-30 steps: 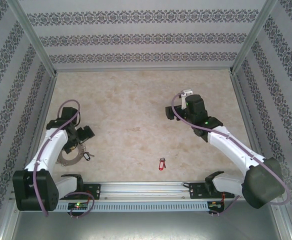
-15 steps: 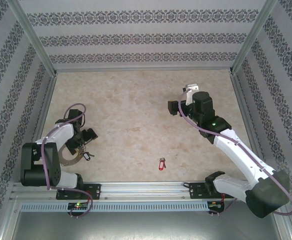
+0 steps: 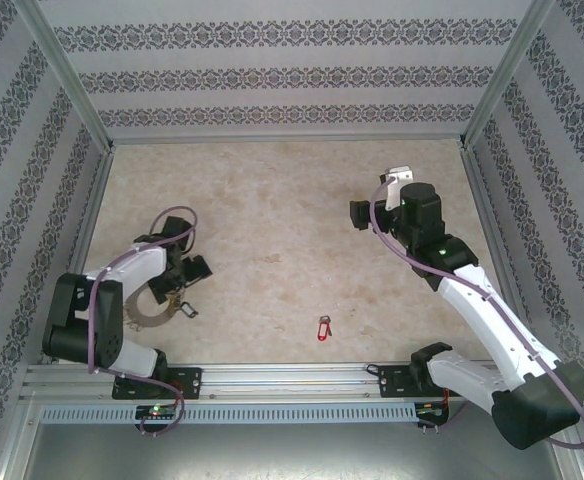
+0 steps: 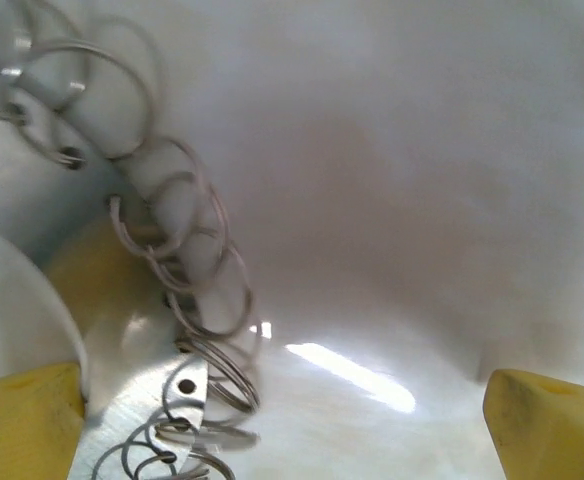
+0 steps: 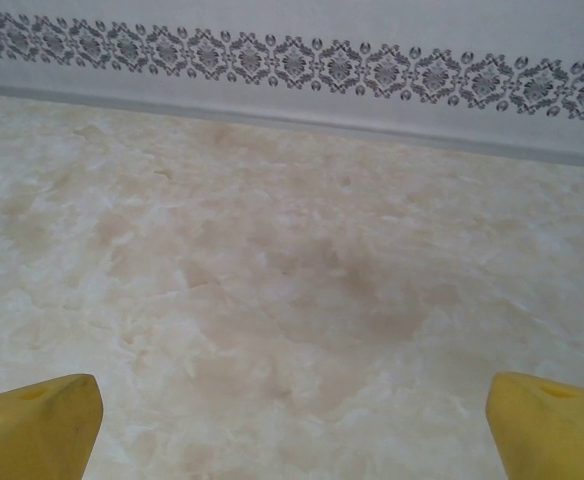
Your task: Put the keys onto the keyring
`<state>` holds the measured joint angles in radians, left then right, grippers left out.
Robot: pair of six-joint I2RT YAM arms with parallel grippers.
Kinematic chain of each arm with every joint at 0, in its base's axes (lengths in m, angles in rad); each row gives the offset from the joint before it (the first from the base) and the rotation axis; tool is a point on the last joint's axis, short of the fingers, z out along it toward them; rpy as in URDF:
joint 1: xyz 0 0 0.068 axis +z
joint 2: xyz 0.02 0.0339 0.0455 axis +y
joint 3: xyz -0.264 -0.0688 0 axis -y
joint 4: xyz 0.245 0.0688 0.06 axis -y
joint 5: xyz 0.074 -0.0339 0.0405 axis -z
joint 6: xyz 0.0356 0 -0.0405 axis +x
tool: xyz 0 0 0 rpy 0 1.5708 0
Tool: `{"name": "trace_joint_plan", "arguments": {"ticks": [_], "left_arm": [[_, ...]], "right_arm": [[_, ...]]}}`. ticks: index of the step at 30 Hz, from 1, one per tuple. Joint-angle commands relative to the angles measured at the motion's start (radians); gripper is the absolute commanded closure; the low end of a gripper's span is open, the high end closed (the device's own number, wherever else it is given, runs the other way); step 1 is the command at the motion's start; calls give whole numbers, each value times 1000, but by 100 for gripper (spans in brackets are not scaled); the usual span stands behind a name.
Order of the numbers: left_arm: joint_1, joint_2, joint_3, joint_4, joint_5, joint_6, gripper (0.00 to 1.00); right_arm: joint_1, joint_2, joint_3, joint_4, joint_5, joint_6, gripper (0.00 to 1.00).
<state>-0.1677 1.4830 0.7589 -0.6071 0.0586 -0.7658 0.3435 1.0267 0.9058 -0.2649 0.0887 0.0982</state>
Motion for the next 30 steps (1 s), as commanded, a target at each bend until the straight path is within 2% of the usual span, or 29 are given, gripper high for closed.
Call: {"name": "trace_joint_plan", "arguments": {"ticks": [1, 5, 9, 13, 18, 20, 23, 28, 30], "left_arm": [[-137, 97, 74, 289, 280, -143, 0], [-238, 203, 176, 411, 338, -224, 0], [-321, 290, 333, 413, 386, -212, 0], [-339, 267, 393, 313, 398, -144, 0], [-337, 176, 431, 70, 329, 56, 2], [-336, 175, 466, -19, 300, 164, 10], [-338, 191, 514, -81, 314, 317, 23], [-370, 234, 590, -112, 303, 553, 48], [-386, 258, 607, -106, 285, 626, 52]], "right_arm": [[-9, -34, -15, -39, 15, -9, 2], [-31, -80, -59, -71, 3, 12, 2], [-69, -132, -116, -101, -30, 41, 2], [-76, -165, -151, -120, -47, 60, 2], [-74, -165, -184, -113, -74, 84, 2], [-74, -165, -196, -112, -90, 101, 2], [-75, -175, -224, -108, -120, 145, 2], [-84, -198, -279, -93, -175, 220, 2], [-98, -198, -301, -81, -209, 249, 2]]}}
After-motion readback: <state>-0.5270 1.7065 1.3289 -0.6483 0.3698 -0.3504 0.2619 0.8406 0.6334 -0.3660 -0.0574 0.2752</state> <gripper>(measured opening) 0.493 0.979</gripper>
